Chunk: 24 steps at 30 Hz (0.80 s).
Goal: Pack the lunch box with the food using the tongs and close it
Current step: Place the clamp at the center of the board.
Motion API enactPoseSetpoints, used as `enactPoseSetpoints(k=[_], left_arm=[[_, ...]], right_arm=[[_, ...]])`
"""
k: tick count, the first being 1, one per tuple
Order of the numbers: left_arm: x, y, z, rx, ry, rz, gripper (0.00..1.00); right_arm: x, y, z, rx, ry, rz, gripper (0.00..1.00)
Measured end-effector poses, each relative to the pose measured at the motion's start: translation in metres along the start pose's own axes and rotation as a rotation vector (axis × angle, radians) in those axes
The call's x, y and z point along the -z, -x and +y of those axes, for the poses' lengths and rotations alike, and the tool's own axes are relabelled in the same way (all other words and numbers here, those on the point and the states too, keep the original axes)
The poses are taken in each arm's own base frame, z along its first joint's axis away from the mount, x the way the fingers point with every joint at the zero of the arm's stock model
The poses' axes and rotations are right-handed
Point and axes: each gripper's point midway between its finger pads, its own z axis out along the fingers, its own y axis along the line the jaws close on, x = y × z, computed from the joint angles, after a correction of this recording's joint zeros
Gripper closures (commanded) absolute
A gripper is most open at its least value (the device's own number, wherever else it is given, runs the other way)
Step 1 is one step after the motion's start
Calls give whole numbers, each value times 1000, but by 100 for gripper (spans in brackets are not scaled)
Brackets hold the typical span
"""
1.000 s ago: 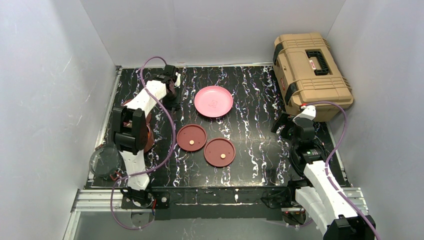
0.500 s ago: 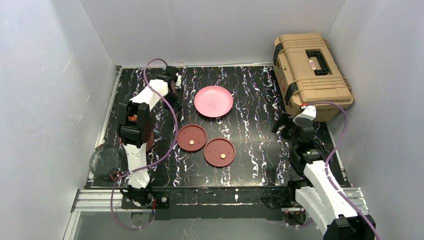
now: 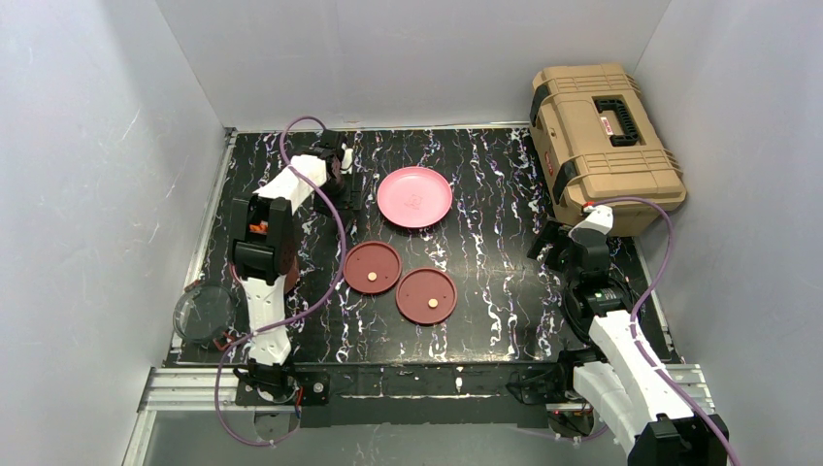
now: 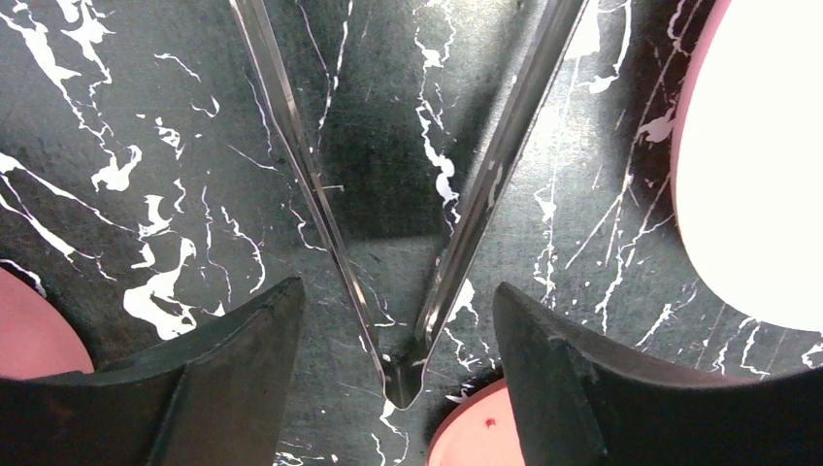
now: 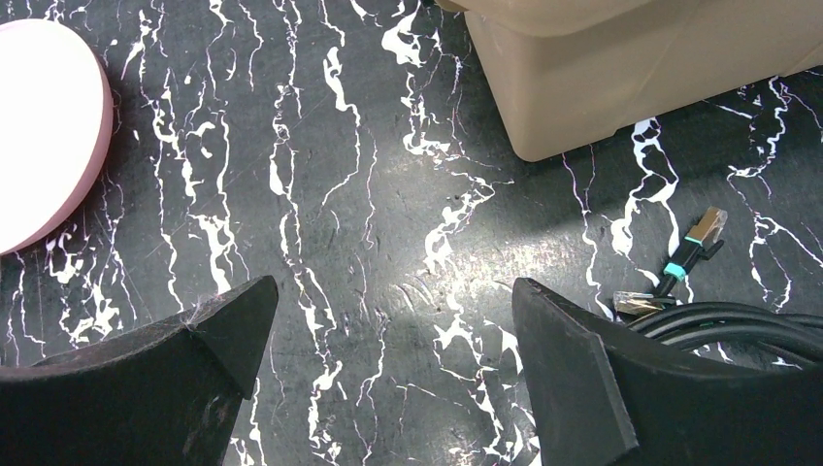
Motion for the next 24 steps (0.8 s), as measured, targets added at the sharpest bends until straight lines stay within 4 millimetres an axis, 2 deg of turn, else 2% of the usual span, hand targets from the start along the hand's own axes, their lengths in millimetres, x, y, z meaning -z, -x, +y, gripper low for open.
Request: enactPoseSetpoints(k=[4, 8, 11, 15, 18, 20, 24], left_arm=[[4, 2, -2, 0, -11, -10, 24], [23, 10, -4, -3, -22, -55, 21], [51, 19, -5, -4, -31, -121, 20], [107, 25, -5, 2, -42, -250, 19], [147, 15, 1, 21, -33, -325, 19], [165, 6, 6, 42, -22, -348, 17], [178, -24, 16, 98, -5, -334, 14]], right_arm=[[0, 0, 0, 1, -2, 0, 0], [0, 0, -1, 3, -3, 0, 0], [-1, -1, -1, 5, -7, 3, 0], [-1, -1, -2, 6, -8, 5, 0], [-2, -3, -2, 7, -10, 11, 0], [-3, -5, -2, 9, -12, 18, 0], [-3, -6, -2, 9, -13, 23, 0]])
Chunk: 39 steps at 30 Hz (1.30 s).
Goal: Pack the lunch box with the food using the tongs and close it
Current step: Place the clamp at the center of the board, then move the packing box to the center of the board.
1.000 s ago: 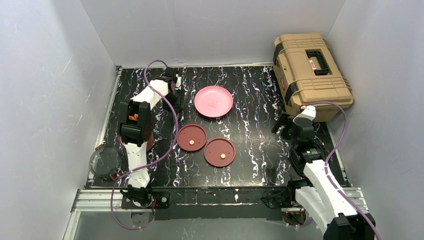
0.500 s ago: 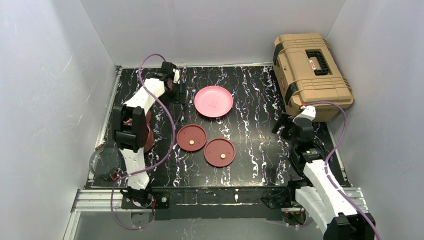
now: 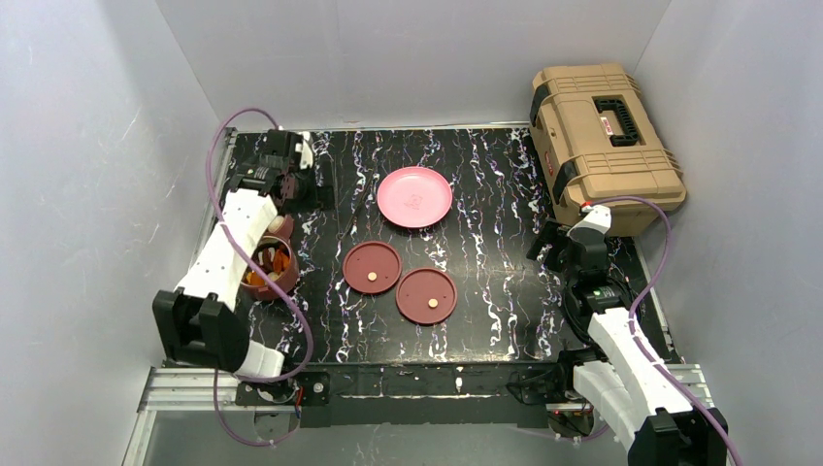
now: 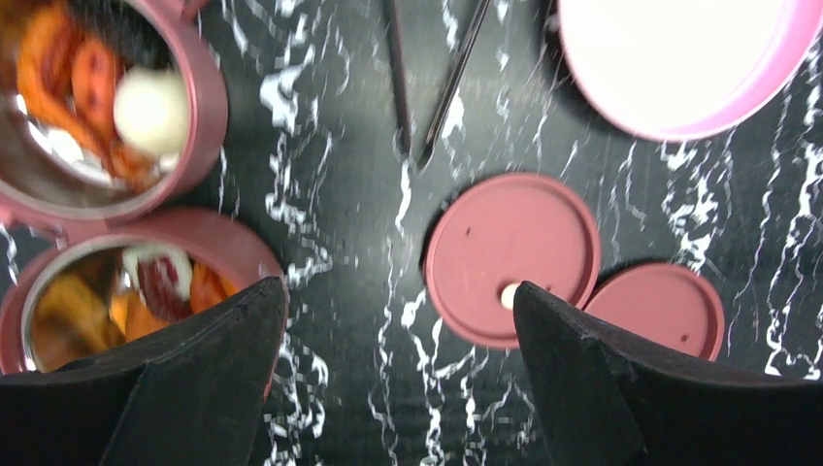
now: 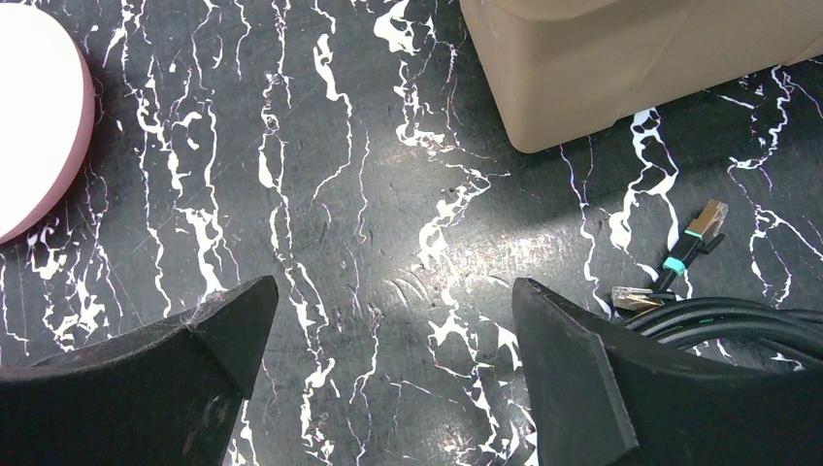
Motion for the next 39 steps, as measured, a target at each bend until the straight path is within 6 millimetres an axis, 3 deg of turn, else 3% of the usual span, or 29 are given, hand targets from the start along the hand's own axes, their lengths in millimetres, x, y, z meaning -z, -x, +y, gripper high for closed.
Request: enactPoseSetpoints(k=[5, 9, 12, 22, 30, 39], left_arm=[[17, -50, 15, 60, 35, 91, 13], [27, -76, 26, 96, 70, 120, 14], [32, -87, 35, 122, 96, 121, 20], [10, -98, 50, 138, 142, 167, 47], [-8, -110, 58, 112, 162, 207, 50], [-14, -103, 68, 85, 201, 165, 55]], right_arm=[[0, 0, 0, -1, 0, -1, 0], [0, 0, 0, -1, 1, -1, 0], [0, 0, 1, -1, 4, 0, 0], [1, 2, 1, -2, 6, -7, 0], [1, 2, 1, -2, 7, -8, 0], [1, 1, 2, -2, 10, -3, 0]])
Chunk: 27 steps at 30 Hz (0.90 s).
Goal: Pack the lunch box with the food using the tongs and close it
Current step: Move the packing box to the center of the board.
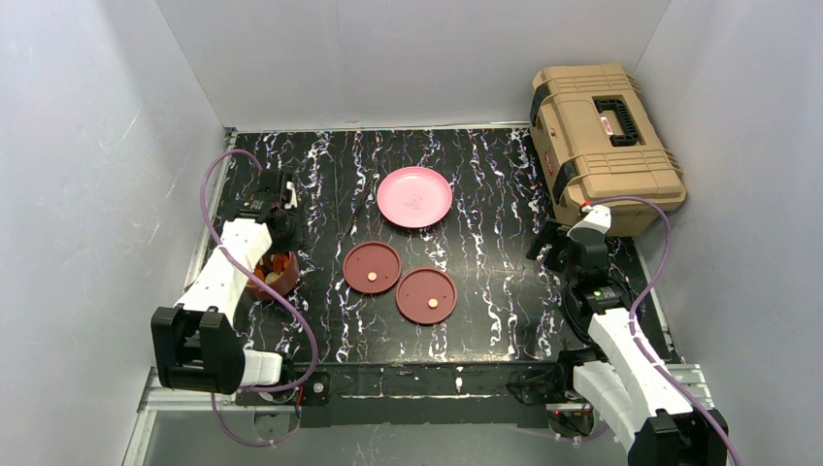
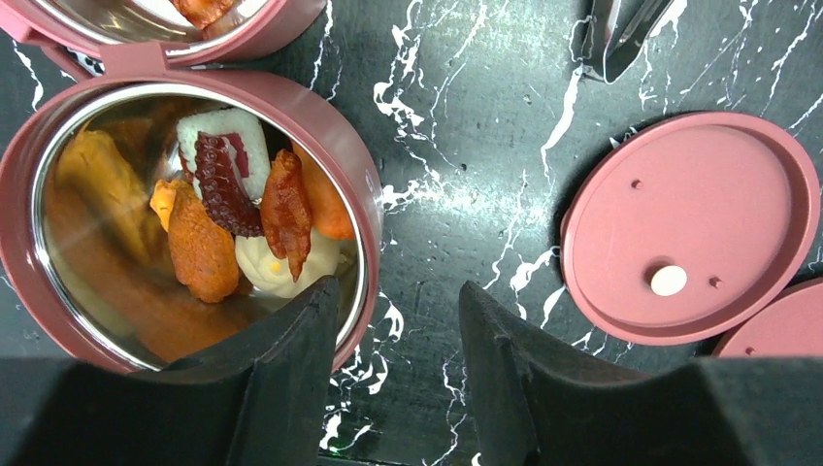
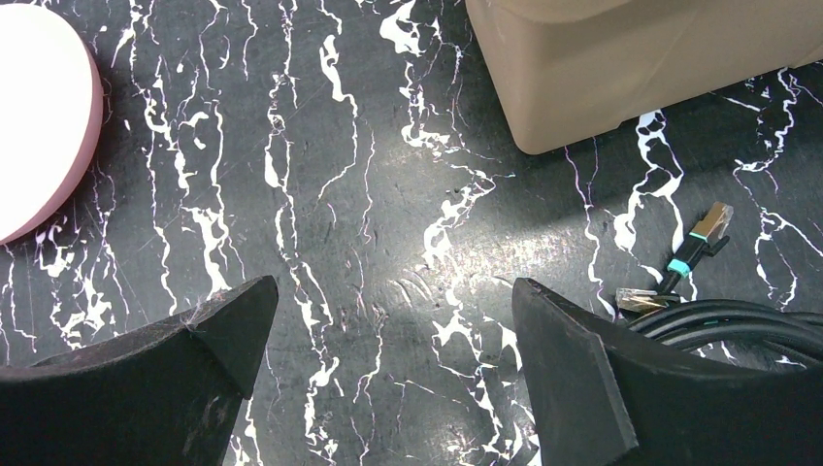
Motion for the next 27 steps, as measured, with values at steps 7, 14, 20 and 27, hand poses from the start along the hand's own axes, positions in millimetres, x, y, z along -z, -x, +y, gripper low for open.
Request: enactPoseSetpoints(k=[7, 14, 20, 27], left_arm=[[-15, 2, 2, -8, 20, 21, 64], [-25, -1, 5, -17, 40, 55, 72], [-26, 1, 4, -35, 22, 44, 83], [-27, -1, 1, -49, -3, 51, 98]], right_arm=[[-1, -2, 0, 1, 0, 7, 0], [-2, -3, 0, 2, -2, 12, 0], [-3, -4, -1, 3, -4, 18, 0], [-3, -4, -1, 3, -4, 18, 0]])
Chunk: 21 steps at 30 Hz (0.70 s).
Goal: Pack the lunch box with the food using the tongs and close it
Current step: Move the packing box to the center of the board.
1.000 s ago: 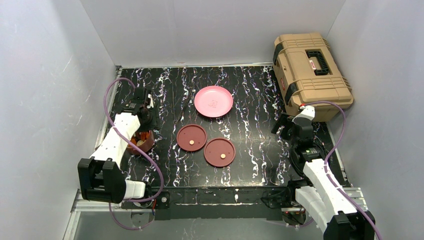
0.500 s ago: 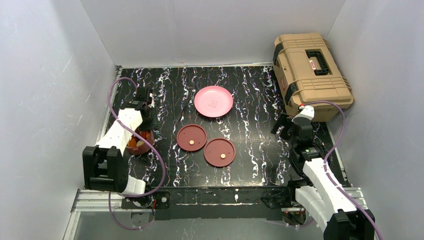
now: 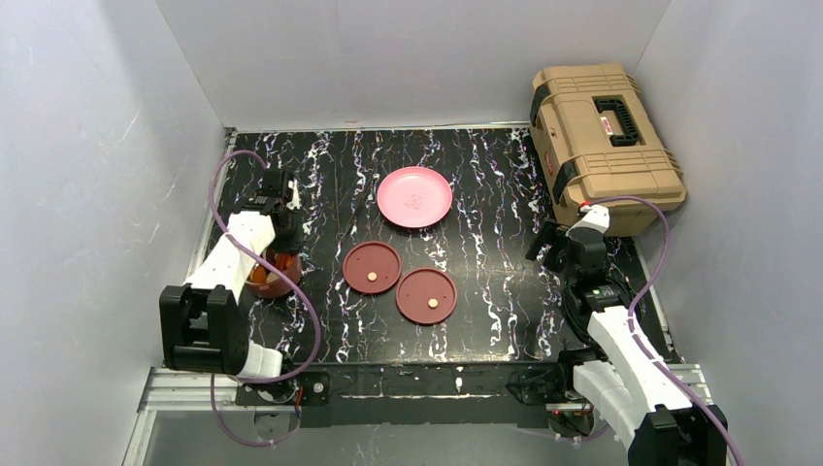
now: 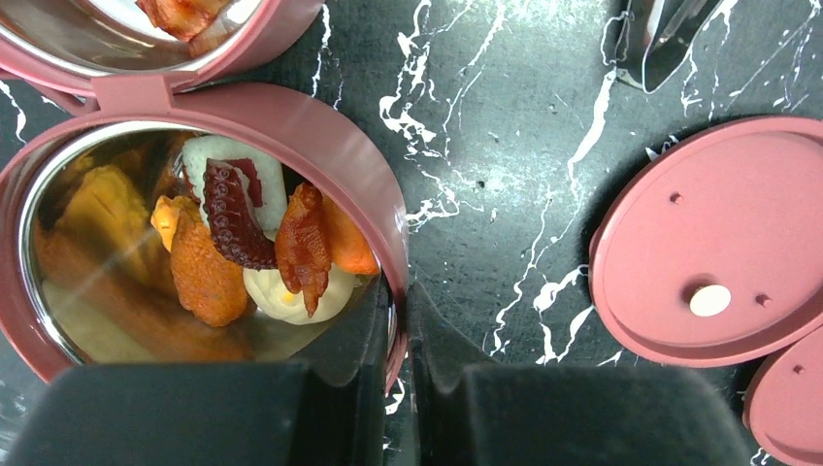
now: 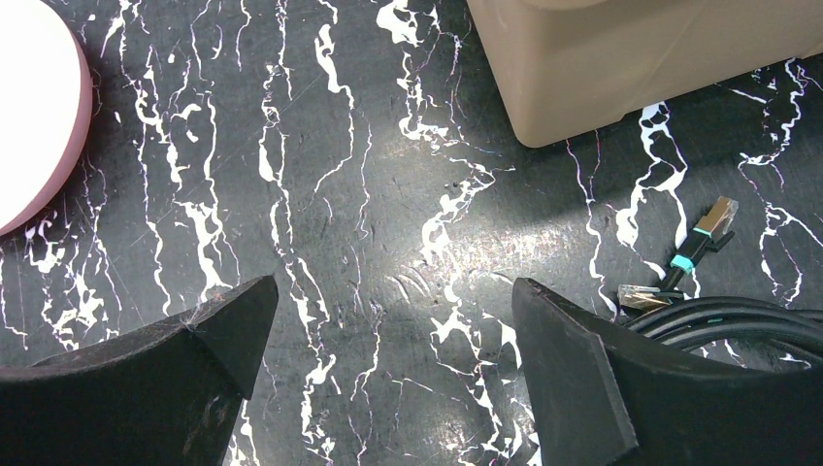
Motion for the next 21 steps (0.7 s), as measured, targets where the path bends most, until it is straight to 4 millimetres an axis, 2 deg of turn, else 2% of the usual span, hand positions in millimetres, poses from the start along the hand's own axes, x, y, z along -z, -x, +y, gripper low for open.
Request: enactPoseSetpoints(k=[12, 21], left_arm=[[7, -13, -18, -41, -138, -12, 100], [11, -20, -45, -131, -248, -4, 100]], right_arm=[[-2, -3, -1, 3, -4, 11, 0], [-2, -3, -1, 3, -4, 11, 0]])
